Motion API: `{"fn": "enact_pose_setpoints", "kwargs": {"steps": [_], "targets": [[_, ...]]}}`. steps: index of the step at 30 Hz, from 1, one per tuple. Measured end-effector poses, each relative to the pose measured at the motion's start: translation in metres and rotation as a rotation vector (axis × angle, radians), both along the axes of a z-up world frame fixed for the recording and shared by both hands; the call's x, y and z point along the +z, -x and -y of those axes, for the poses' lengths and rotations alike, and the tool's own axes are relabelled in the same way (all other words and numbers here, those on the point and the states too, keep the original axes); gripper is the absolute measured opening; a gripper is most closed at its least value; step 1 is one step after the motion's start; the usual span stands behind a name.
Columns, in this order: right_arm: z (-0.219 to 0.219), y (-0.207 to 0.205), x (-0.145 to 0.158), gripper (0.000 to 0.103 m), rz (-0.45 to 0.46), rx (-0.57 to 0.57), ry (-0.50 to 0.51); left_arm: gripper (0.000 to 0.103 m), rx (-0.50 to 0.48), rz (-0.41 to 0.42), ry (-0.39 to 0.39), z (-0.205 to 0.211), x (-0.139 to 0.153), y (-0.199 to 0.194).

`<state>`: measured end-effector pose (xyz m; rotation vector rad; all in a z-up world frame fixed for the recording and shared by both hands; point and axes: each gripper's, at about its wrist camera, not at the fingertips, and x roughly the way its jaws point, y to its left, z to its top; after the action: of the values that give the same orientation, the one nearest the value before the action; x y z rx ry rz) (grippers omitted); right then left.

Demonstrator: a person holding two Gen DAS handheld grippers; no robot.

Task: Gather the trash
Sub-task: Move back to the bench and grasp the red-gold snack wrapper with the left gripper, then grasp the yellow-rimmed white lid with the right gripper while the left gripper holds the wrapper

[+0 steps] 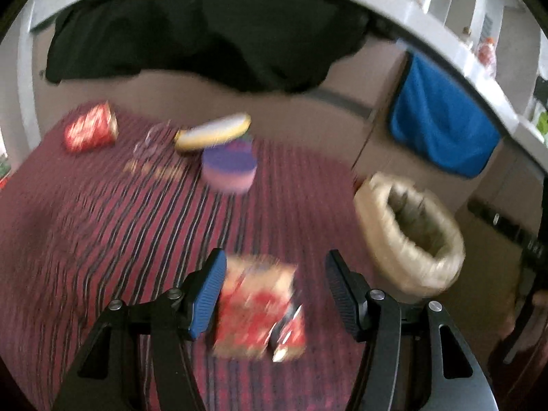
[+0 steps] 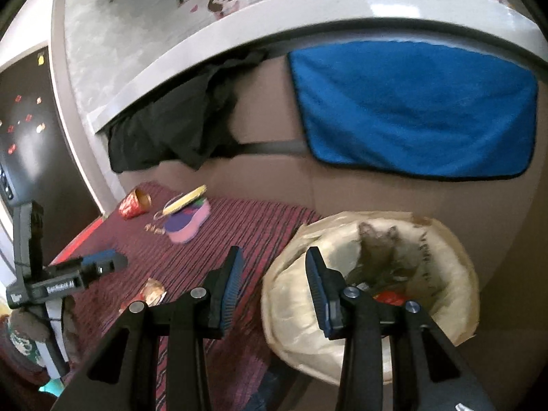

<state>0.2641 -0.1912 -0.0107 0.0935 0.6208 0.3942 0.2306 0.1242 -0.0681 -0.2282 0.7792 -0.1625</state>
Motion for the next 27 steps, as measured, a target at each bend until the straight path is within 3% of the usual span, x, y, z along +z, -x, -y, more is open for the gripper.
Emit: {"fn": "enact_pose_setpoints", "kwargs": {"steps": [6,12,16,18,19,22,27], "targets": [[-0.019,-0.002,-0.007,0.036,-0.034,0.032,-0.025,0.061,0.028,-0.102,-0.021,0.001,-0.035,0.003],[-0.031,-0.001,-0.009,0.036,-0.045,0.050,-0.015,0.060,0.008,-0.140,-0.041,0.011,-0.046,-0.003],[-0.038,-0.006,-0.010,0.036,-0.052,0.052,-0.002,0.060,-0.002,-0.138,-0.094,0.017,-0.047,-0.006],[-0.041,-0.008,-0.010,0.036,-0.056,0.054,0.002,0.054,-0.005,-0.141,-0.118,0.018,-0.047,-0.007],[-0.044,-0.010,-0.011,0.036,-0.058,0.057,0.005,0.045,0.011,-0.140,-0.117,0.015,-0.047,-0.006],[-0.055,-0.015,-0.011,0.036,-0.059,0.068,0.016,0.028,0.017,-0.127,-0.029,-0.004,-0.042,-0.003],[-0.080,-0.030,-0.014,0.036,-0.081,0.099,0.020,0.023,0.039,-0.058,-0.038,-0.032,-0.020,0.005]]}}
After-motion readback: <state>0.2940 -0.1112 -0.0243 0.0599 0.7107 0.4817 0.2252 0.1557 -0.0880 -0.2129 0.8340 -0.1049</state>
